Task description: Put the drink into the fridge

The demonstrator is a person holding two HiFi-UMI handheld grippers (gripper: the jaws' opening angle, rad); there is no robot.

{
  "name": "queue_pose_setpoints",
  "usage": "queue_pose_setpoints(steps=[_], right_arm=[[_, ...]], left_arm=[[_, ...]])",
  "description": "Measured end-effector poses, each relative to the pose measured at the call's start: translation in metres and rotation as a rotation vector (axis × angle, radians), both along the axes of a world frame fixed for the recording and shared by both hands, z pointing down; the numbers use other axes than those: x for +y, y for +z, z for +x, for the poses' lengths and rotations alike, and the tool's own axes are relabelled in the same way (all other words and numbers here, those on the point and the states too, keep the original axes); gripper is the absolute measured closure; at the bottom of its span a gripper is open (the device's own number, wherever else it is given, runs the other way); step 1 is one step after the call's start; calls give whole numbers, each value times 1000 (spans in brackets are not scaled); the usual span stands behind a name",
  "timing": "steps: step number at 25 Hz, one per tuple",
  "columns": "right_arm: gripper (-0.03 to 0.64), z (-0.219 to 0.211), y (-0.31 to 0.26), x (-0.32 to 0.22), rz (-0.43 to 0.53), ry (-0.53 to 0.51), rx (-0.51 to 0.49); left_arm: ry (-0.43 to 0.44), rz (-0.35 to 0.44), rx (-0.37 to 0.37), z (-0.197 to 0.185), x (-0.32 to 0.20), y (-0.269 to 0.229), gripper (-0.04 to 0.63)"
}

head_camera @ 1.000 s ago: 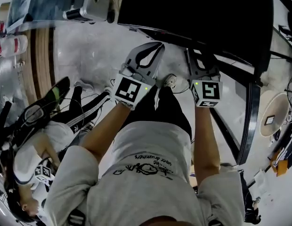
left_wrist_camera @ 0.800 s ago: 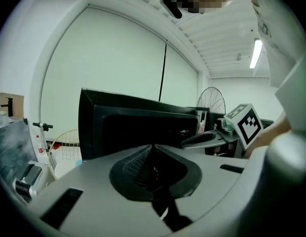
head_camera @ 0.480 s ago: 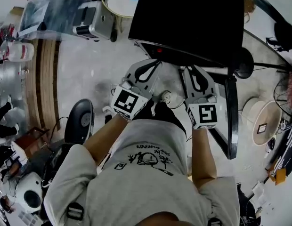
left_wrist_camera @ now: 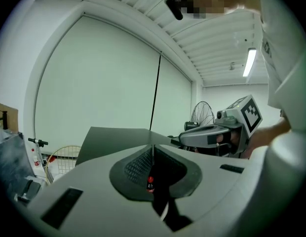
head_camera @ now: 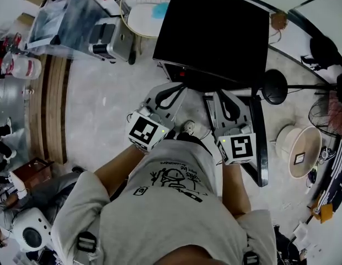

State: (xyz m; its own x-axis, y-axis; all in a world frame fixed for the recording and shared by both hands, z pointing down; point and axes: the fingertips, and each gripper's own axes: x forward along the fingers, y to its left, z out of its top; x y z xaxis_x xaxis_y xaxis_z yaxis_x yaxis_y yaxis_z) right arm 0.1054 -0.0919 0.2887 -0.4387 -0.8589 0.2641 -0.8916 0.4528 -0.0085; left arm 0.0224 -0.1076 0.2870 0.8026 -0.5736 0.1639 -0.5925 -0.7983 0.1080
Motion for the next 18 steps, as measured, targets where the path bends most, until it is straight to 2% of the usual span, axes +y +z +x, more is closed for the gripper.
queue_pose_setpoints(steps=[5,11,18], right_arm=[[609,0,-28,5,31,6,-1],[609,-2,-60,9,49,14,21],[611,-7,-88,18,103,18,30]], left_arm=[[-6,3,39,-2,5,-24,566],[15,43,35,-6,6,-50,566],[24,46,55,-10,12,-72,566]])
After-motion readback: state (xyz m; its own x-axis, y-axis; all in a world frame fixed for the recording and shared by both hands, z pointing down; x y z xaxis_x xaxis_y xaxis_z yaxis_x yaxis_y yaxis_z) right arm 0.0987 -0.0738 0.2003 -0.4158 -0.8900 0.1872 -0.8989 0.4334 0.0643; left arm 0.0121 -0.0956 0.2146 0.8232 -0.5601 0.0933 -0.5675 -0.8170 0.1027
